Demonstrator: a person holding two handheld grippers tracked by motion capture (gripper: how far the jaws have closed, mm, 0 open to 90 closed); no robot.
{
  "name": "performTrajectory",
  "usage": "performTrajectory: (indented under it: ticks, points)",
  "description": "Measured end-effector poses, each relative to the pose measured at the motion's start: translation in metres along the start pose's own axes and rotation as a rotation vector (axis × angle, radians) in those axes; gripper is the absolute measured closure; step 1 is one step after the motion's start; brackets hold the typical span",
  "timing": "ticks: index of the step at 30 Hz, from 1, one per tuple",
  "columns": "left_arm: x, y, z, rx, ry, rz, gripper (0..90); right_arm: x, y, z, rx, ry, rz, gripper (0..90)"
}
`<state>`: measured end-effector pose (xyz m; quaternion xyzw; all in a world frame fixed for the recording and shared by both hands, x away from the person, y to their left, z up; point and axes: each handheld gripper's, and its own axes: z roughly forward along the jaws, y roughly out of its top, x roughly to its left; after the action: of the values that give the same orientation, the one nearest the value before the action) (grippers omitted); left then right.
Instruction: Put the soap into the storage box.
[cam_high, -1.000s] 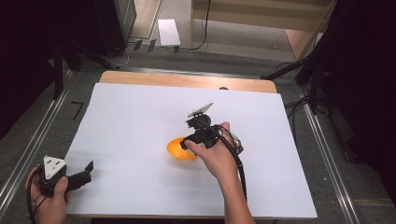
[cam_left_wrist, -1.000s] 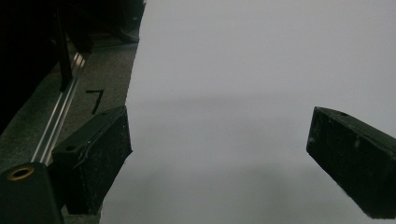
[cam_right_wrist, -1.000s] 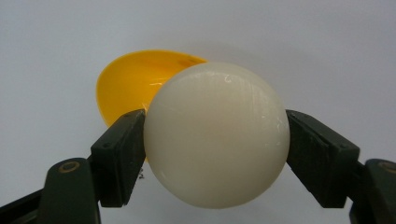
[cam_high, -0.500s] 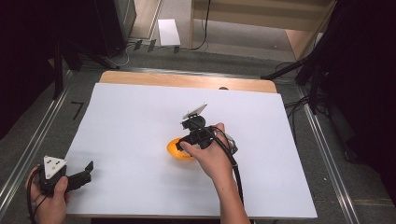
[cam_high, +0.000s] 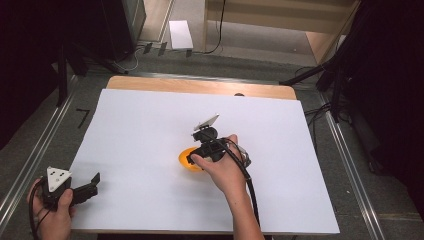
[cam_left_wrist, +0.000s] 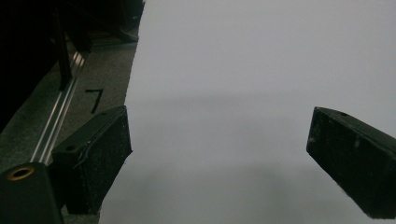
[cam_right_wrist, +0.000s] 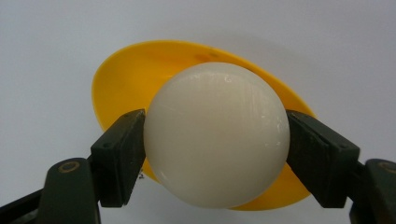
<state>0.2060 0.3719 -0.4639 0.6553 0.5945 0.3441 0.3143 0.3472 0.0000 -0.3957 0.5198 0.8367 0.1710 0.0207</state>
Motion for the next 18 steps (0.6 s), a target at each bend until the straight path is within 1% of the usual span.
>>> performTrajectory:
  ticks: [8, 12, 18]
  points:
    - [0.0001, 0.0000, -0.0001, -0.001, 0.001, -0.003, 7.1, 0.0009, -0.0012, 0.0057, 0.010, -0.001, 0.010, 25.1]
    - [0.0004, 0.0001, -0.0003, -0.001, 0.000, -0.006, 7.1, 0.0008, -0.0014, 0.0081, 0.014, -0.001, 0.007, 25.2]
    - [0.0002, 0.0000, -0.0003, 0.002, 0.000, -0.004, 7.0, 0.0022, -0.0023, 0.0074, 0.016, -0.016, -0.006, 24.7]
